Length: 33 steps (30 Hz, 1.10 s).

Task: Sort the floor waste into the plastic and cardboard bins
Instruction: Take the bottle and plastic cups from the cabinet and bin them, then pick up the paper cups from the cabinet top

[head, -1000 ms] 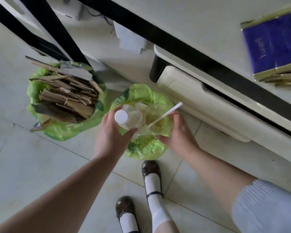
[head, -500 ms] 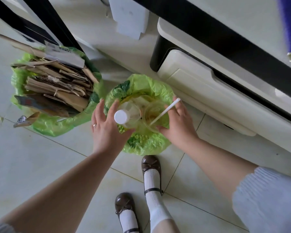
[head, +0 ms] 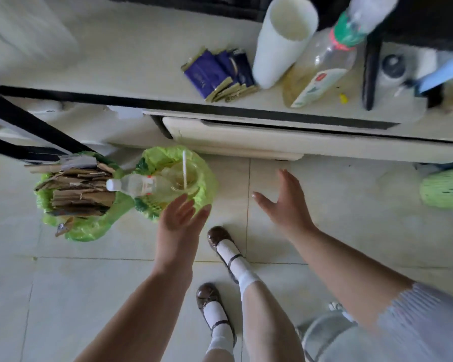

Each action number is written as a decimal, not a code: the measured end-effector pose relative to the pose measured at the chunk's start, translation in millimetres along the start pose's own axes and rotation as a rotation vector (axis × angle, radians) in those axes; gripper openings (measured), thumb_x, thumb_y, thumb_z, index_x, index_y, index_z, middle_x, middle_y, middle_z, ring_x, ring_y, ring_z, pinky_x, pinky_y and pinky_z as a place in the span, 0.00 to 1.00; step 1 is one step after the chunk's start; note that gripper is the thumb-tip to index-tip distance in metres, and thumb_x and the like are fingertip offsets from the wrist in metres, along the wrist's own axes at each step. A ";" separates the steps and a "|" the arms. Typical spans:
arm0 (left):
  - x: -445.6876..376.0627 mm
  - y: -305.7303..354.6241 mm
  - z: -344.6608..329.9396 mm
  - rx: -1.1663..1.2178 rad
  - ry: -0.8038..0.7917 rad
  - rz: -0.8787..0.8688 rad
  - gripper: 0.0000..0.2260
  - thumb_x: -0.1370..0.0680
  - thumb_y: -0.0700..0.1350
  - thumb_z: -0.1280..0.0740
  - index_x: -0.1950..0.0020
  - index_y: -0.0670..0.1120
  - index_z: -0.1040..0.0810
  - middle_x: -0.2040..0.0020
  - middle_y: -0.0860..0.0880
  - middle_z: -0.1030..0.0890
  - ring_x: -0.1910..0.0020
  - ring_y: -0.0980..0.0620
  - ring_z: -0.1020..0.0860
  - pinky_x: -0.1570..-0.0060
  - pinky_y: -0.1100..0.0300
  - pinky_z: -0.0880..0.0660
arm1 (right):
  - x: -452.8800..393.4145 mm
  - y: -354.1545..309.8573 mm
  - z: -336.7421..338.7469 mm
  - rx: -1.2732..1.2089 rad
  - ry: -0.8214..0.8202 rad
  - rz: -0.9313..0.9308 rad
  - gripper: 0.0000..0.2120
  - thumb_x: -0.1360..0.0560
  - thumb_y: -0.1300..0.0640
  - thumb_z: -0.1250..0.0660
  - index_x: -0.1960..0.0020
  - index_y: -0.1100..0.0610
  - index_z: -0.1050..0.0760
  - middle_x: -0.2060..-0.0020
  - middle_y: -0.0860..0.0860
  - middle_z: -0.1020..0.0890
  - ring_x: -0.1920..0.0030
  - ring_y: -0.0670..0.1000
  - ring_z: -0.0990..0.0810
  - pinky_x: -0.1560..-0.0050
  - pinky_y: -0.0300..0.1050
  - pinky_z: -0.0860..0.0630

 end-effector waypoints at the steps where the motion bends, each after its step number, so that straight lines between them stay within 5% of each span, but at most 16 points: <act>1: 18.0 13.6 -11.4 -0.021 -0.045 -0.036 0.20 0.29 0.41 0.28 0.39 0.51 0.27 0.41 0.49 0.22 0.44 0.57 0.22 0.52 0.68 0.29 | 17.1 7.1 23.9 -0.036 0.026 -0.025 0.38 0.27 0.48 0.32 0.26 0.63 0.45 0.27 0.59 0.39 0.26 0.55 0.44 0.27 0.49 0.45; 7: 106.6 45.0 -102.8 -0.178 -0.218 -0.160 0.12 0.29 0.40 0.28 0.49 0.53 0.23 0.52 0.55 0.18 0.60 0.69 0.22 0.64 0.76 0.28 | 91.7 87.0 139.4 -0.195 0.164 -0.177 0.34 0.27 0.48 0.32 0.27 0.59 0.41 0.28 0.54 0.36 0.27 0.50 0.41 0.29 0.42 0.44; 15: 143.3 21.5 -309.2 -0.296 -0.349 -0.150 0.13 0.30 0.39 0.28 0.51 0.54 0.23 0.53 0.55 0.18 0.55 0.63 0.21 0.59 0.72 0.28 | 90.8 244.3 268.9 -0.383 0.327 -0.313 0.31 0.27 0.49 0.32 0.28 0.55 0.38 0.30 0.52 0.33 0.30 0.48 0.36 0.36 0.34 0.44; 18: 149.9 8.9 -393.7 -0.324 -0.360 -0.121 0.13 0.30 0.38 0.28 0.51 0.53 0.22 0.53 0.54 0.18 0.55 0.62 0.20 0.59 0.73 0.27 | 67.1 297.9 320.6 -0.403 0.307 -0.305 0.30 0.27 0.48 0.32 0.28 0.54 0.38 0.31 0.51 0.33 0.30 0.47 0.36 0.37 0.33 0.43; 22: 153.8 7.8 -486.1 -0.370 -0.391 -0.066 0.12 0.30 0.36 0.28 0.53 0.52 0.22 0.53 0.50 0.19 0.52 0.53 0.21 0.49 0.61 0.26 | 32.5 337.4 383.6 -0.385 0.259 -0.245 0.29 0.27 0.48 0.32 0.29 0.53 0.36 0.32 0.50 0.31 0.32 0.46 0.35 0.41 0.28 0.44; 26: 128.4 32.3 -552.8 -0.393 -0.368 -0.113 0.11 0.29 0.37 0.28 0.54 0.53 0.23 0.54 0.52 0.19 0.56 0.57 0.22 0.57 0.69 0.28 | -17.7 351.8 424.4 -0.270 0.219 -0.126 0.30 0.28 0.51 0.31 0.30 0.55 0.36 0.33 0.52 0.30 0.32 0.49 0.34 0.36 0.35 0.40; 33: 45.1 76.5 -598.7 -0.456 -0.189 -0.160 0.12 0.28 0.45 0.28 0.47 0.50 0.24 0.55 0.55 0.20 0.60 0.62 0.24 0.63 0.69 0.29 | -112.0 343.2 441.7 -0.063 0.012 -0.019 0.34 0.27 0.50 0.32 0.26 0.53 0.42 0.27 0.53 0.40 0.27 0.52 0.41 0.30 0.45 0.41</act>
Point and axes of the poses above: each hand's wrist, its own x-axis away from the middle knuckle, its own z-axis out of the back of the hand, y = z × x, the point moved 6 cm from there along -x, towards the middle knuckle
